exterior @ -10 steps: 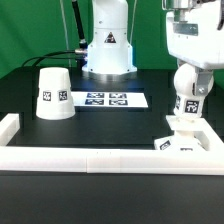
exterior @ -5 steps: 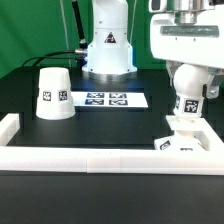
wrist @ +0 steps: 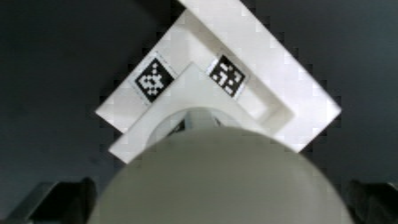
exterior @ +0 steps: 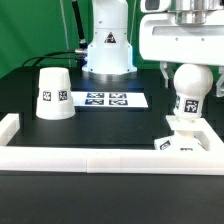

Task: Assemble lamp

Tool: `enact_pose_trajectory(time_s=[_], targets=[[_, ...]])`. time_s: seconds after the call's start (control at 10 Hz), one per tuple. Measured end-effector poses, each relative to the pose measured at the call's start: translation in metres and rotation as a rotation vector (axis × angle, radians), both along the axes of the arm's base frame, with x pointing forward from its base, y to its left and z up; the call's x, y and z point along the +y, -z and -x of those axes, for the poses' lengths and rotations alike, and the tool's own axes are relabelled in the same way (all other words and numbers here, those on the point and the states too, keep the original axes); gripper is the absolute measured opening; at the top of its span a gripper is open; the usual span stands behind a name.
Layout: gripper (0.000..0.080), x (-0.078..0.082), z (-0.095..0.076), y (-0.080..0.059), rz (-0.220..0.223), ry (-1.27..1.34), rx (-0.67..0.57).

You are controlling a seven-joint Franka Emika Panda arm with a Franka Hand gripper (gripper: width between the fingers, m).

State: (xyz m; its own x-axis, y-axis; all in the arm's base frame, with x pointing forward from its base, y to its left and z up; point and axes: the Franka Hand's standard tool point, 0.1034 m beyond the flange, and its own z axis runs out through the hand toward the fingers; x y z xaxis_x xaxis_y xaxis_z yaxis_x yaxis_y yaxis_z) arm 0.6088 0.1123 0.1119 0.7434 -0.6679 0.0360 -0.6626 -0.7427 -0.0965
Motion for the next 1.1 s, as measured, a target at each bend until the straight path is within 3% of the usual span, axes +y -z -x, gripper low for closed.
enact_pose_trajectory(time_s=[0.7,1.1], targets=[[0.0699,0.0,0.001,0.001,0.094,-0.676,-0.024],[0.0699,-0.013,-0.002,0.0,0.122,-0.916,-0.026]])
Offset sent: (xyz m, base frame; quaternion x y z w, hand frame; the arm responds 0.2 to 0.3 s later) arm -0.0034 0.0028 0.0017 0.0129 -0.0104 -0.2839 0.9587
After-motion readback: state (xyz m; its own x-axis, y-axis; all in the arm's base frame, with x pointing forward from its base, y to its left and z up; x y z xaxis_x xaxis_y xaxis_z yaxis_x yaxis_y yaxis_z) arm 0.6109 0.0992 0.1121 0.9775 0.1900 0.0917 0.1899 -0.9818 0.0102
